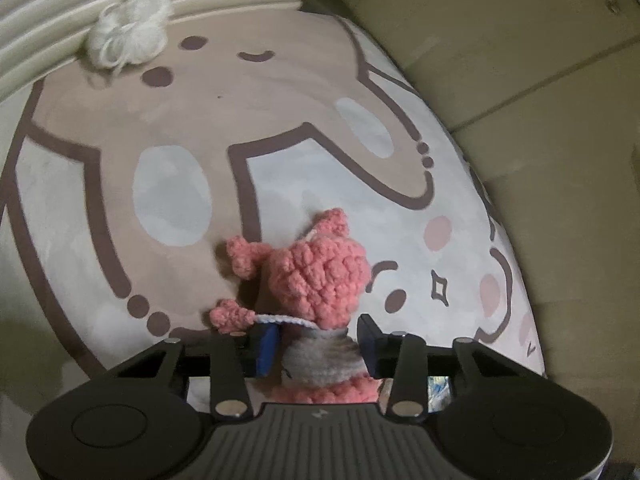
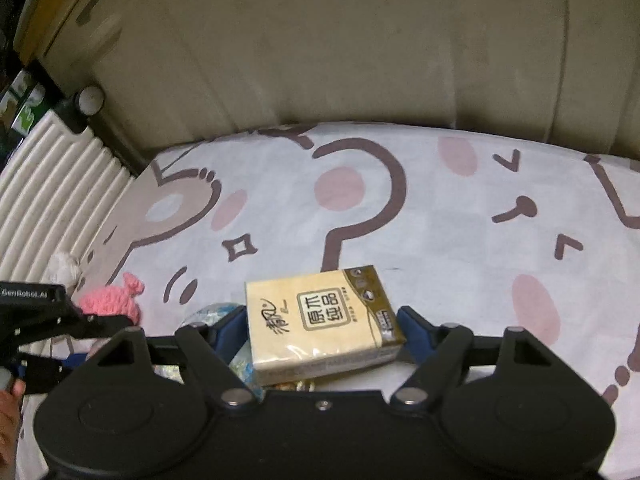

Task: Organize objects
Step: 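Grasp the pink crochet doll with the left tool while the right tool grasps the tissue pack, then carry the pink crochet doll and tissue pack with both tools over the black box, then lower both tools into the box and open them to release the doll and tissue pack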

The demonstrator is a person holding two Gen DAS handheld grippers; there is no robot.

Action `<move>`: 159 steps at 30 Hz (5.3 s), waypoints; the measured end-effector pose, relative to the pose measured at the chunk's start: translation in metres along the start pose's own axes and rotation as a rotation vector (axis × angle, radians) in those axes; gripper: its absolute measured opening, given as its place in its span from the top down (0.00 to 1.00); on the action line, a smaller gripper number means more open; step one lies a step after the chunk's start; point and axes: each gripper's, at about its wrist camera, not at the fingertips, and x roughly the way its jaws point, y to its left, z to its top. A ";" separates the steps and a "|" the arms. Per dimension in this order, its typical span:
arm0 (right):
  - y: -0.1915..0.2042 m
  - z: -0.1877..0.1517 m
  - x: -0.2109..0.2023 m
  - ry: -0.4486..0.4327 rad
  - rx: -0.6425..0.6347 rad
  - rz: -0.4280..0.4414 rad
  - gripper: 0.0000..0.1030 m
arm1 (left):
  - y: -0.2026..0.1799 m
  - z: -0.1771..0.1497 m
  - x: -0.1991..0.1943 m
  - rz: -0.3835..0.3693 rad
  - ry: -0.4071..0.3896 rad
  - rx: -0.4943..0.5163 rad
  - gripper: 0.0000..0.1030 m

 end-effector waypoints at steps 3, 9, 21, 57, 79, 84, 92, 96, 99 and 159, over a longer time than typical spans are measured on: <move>0.003 0.001 0.002 0.011 -0.001 -0.025 0.23 | -0.011 -0.002 -0.004 0.014 -0.004 0.083 0.64; 0.003 0.002 -0.004 0.008 0.028 -0.087 0.24 | -0.026 -0.002 -0.018 0.025 -0.054 0.213 0.65; 0.019 0.006 -0.061 -0.076 0.054 -0.168 0.24 | -0.053 -0.009 -0.062 0.043 -0.155 0.442 0.65; 0.038 -0.049 -0.239 -0.328 0.102 -0.290 0.24 | -0.082 -0.084 -0.152 -0.082 -0.216 0.708 0.65; -0.042 -0.088 -0.295 -0.338 0.225 -0.379 0.24 | -0.157 -0.184 -0.135 -0.308 -0.049 0.831 0.65; -0.060 -0.099 -0.300 -0.324 0.250 -0.390 0.24 | -0.173 -0.212 -0.122 -0.341 -0.020 0.879 0.65; -0.082 -0.112 -0.301 -0.295 0.271 -0.374 0.24 | -0.185 -0.240 -0.096 -0.338 0.048 0.918 0.65; -0.089 -0.116 -0.294 -0.243 0.263 -0.361 0.24 | -0.186 -0.252 -0.083 -0.325 0.098 0.941 0.65; -0.095 -0.120 -0.286 -0.190 0.258 -0.349 0.24 | -0.185 -0.261 -0.072 -0.322 0.143 0.931 0.65; -0.138 -0.149 -0.204 0.150 0.585 -0.189 0.19 | -0.163 -0.289 -0.022 -0.054 0.220 1.077 0.20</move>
